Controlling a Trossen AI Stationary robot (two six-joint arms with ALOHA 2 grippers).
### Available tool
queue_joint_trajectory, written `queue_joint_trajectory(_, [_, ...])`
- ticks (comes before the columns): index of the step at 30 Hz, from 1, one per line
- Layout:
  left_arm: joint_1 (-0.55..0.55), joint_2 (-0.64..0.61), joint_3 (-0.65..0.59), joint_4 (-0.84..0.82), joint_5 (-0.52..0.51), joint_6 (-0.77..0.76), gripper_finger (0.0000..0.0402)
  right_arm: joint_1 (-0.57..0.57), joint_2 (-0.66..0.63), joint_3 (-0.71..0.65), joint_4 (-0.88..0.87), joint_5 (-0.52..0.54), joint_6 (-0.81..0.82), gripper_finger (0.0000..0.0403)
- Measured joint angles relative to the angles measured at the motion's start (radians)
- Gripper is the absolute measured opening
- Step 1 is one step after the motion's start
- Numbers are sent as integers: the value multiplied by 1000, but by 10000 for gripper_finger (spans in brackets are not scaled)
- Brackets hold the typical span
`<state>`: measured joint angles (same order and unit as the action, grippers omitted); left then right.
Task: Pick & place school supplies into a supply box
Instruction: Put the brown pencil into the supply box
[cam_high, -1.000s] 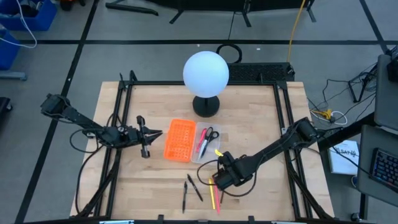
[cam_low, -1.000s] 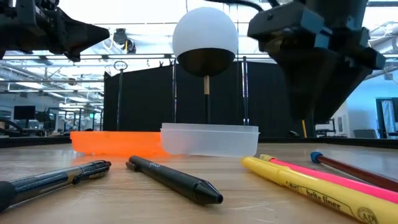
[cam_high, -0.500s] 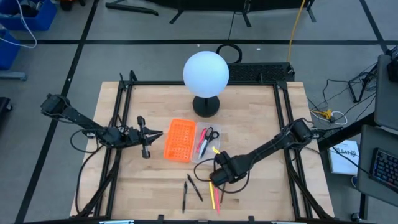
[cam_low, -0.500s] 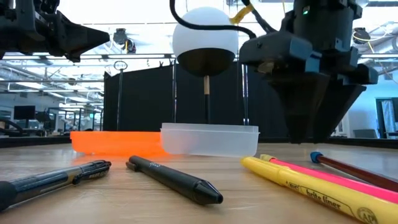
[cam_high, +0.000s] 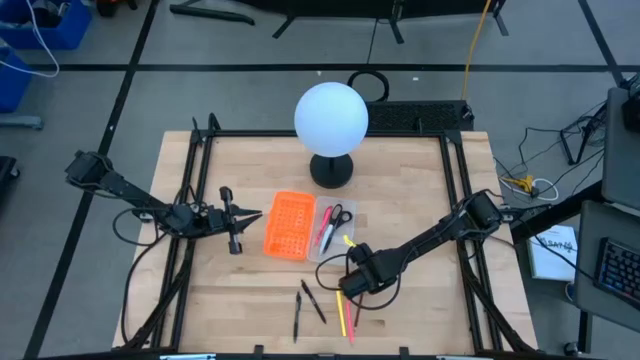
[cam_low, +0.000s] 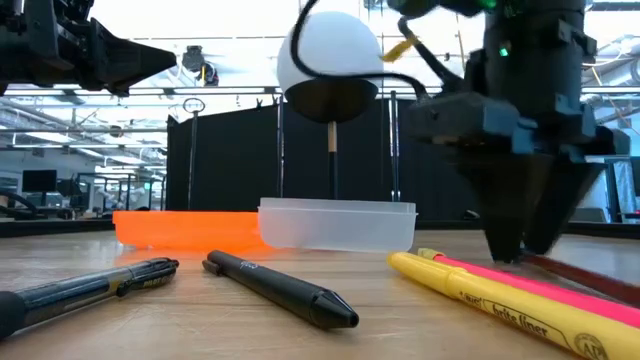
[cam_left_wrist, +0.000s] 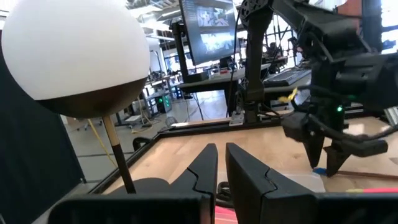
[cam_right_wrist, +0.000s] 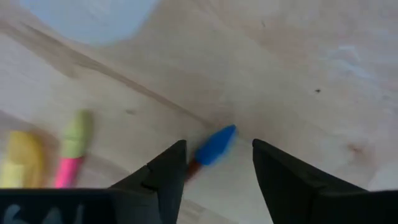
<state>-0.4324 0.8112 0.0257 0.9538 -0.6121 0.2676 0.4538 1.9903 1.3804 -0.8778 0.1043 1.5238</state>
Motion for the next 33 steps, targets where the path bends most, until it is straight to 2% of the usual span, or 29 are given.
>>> queue_joint_trajectory(4, [0,0,0,1,0,26,42,5,-11,-84,144,-19,9,149])
queue_joint_trajectory(15, [0,0,0,1,0,29,42,11,-12,-95,123,-53,-150,85])
queue_joint_trajectory(23, [0,0,0,0,0,30,42,19,-11,-96,125,-76,-197,27])
queue_joint_trajectory(33, [0,0,0,0,1,14,42,19,-55,-100,146,-74,-209,25])
